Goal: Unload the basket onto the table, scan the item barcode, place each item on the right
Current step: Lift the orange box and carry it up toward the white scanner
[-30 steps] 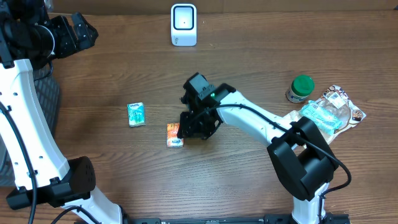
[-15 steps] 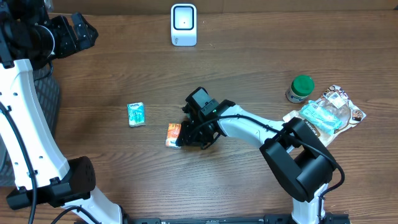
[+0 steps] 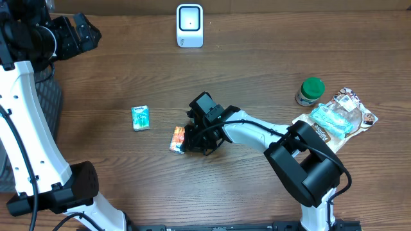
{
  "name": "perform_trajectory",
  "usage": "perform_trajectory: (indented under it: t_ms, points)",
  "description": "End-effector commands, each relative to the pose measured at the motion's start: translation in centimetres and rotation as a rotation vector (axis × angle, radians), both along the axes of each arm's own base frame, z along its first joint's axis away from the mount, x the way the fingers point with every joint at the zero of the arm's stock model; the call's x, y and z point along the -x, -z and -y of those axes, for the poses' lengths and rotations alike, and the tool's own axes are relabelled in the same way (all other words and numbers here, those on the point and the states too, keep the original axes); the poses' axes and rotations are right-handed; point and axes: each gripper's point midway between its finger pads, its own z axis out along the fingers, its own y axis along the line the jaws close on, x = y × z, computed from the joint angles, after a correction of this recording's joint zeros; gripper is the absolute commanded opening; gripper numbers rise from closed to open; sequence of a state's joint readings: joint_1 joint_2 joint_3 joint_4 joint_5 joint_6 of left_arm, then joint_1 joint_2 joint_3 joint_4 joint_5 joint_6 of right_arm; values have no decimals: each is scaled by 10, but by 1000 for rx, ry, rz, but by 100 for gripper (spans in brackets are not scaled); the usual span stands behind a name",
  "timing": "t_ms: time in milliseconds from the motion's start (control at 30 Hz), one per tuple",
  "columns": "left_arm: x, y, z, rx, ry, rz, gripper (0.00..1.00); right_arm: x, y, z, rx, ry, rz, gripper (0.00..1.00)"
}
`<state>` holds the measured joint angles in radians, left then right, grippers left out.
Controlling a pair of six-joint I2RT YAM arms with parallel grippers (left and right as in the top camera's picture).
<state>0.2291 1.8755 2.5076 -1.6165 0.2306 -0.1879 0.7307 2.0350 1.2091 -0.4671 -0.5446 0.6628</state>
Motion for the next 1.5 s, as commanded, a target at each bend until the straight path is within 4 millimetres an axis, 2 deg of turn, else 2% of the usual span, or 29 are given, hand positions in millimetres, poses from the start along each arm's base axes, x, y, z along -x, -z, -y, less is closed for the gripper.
perform_trajectory:
  t_ms: [0,100,200,267,300,400,633,667,900,1067,1333,1467]
  points:
    - [3,-7,0,0,-9,18,100,-3,16,18,81,15,-17,4]
    - [3,-7,0,0,-9,18,100,-8,-1,26,69,-38,14,4]
    - [3,-7,0,0,-9,18,99,-10,-39,23,-38,-141,50,4]
    - [3,-7,0,0,-9,18,100,-8,-78,14,-202,-227,74,4]
    - [3,-7,0,0,-9,18,100,-7,-107,10,-333,-276,96,4]
    - [3,-7,0,0,-9,18,100,-10,-165,13,-572,-326,154,4]
    - [3,-7,0,0,-9,18,100,-21,-257,47,-997,-384,220,4]
    - [3,-7,0,0,-10,18,99,-22,-266,52,-1042,-394,220,4]
    - [3,-7,0,0,-10,18,99,-44,-279,60,-1027,-345,212,4]
    - [3,-7,0,0,-9,18,100,-54,-309,64,-1027,-351,256,4]
    - [3,-7,0,0,-9,18,100,-48,-370,69,-1033,-403,373,4]
    - [3,-7,0,0,-9,18,100,-45,-376,70,-1035,-411,391,4]
